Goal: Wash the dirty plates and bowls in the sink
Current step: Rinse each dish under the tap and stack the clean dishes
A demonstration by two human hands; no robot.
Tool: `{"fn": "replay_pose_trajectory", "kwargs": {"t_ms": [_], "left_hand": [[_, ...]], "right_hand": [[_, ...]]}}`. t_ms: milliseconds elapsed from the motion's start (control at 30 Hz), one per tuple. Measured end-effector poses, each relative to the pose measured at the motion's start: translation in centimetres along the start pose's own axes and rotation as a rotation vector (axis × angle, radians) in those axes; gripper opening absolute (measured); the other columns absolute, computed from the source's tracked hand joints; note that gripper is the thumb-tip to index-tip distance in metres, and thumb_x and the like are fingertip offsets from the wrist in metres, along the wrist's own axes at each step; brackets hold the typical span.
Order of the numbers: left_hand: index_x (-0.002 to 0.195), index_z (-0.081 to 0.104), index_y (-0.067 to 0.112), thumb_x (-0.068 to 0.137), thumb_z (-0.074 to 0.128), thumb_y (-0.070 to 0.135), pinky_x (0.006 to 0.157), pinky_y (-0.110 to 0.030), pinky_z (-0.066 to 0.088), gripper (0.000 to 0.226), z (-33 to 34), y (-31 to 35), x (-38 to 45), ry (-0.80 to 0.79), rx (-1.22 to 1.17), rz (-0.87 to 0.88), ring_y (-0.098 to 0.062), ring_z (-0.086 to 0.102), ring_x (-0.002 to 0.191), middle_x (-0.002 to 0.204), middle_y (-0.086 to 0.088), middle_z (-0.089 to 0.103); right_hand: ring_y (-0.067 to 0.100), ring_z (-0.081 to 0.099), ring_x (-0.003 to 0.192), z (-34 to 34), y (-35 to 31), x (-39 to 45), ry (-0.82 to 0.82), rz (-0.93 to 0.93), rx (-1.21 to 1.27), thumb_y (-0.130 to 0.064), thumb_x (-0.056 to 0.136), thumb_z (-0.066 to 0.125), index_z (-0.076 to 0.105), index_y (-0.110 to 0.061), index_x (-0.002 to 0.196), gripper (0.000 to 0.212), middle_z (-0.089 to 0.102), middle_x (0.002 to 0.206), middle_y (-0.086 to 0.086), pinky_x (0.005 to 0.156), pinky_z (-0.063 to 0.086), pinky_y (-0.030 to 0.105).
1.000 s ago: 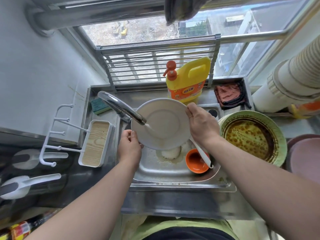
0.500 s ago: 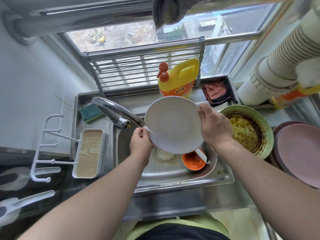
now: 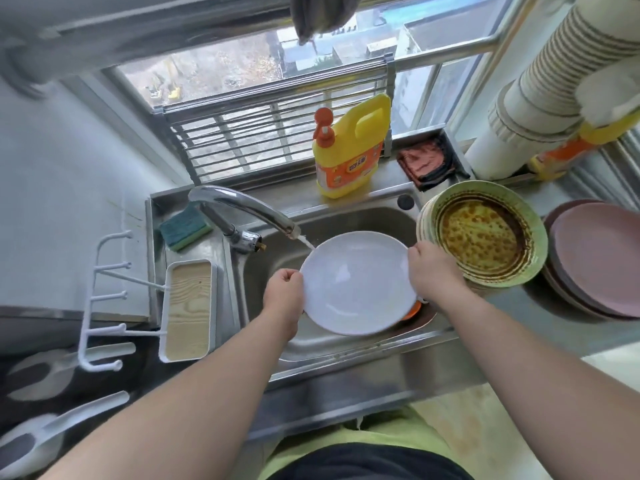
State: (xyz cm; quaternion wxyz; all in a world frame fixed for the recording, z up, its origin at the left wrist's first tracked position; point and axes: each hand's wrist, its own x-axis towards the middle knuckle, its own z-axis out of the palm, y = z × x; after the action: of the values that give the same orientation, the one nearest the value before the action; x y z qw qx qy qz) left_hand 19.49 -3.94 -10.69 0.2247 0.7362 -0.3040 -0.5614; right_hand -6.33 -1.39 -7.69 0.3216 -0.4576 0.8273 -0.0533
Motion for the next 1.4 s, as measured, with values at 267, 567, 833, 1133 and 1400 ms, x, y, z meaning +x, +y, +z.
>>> {"fn": "replay_pose_trajectory", "kwargs": {"t_ms": [267,567,833,1133,1400], "left_hand": [[0.087,0.051,0.014,0.096,0.046,0.017,0.048,-0.026,0.032,0.011,-3.1,1.3,-0.6,0.014,0.128,0.116,-0.021,0.039,0.064,0.078,-0.005,0.047],[0.092,0.061,0.02,0.099,0.047,0.024,0.061,-0.034,0.037,0.017,-6.6,3.0,-1.6,0.178,0.317,0.301,-0.019,0.052,0.073,0.082,0.0,0.061],[0.093,0.06,0.02,0.102,0.048,0.024,0.066,-0.038,0.044,0.015,-8.9,3.5,-1.9,0.325,0.326,0.457,-0.02,0.055,0.074,0.082,0.0,0.063],[0.096,0.057,0.024,0.106,0.046,0.031,0.074,-0.043,0.049,0.017,-9.2,2.9,-0.6,0.33,0.317,0.455,-0.027,0.059,0.082,0.087,-0.001,0.065],[0.093,0.051,0.018,0.107,0.042,0.023,0.07,-0.039,0.034,0.017,-7.9,2.5,-0.4,0.37,0.259,0.393,-0.029,0.049,0.08,0.082,-0.002,0.057]], "right_hand": [[0.028,0.053,0.103,6.7,1.4,-1.2,-0.175,0.141,0.124,-0.013,0.109,0.034,0.063,-0.004,0.12,0.032,0.063,0.127,0.016,0.093,0.04,0.034],[0.032,0.057,0.086,10.2,-2.5,-2.1,-0.083,0.059,0.379,-0.029,0.112,0.036,0.048,-0.013,0.091,0.029,0.063,0.091,0.006,0.081,0.045,0.044],[0.033,0.062,0.088,10.6,-6.7,-2.1,-0.112,0.014,0.416,-0.043,0.112,0.033,0.05,-0.023,0.099,0.03,0.064,0.095,0.009,0.085,0.054,0.052],[0.032,0.055,0.083,7.9,-7.3,-0.8,-0.02,-0.068,0.323,-0.045,0.112,0.031,0.045,-0.023,0.097,0.031,0.06,0.089,0.006,0.073,0.041,0.044],[0.038,0.06,0.088,4.8,-7.9,0.1,0.057,-0.159,0.255,-0.051,0.111,0.029,0.044,-0.025,0.099,0.032,0.064,0.089,0.009,0.081,0.052,0.053]]}}
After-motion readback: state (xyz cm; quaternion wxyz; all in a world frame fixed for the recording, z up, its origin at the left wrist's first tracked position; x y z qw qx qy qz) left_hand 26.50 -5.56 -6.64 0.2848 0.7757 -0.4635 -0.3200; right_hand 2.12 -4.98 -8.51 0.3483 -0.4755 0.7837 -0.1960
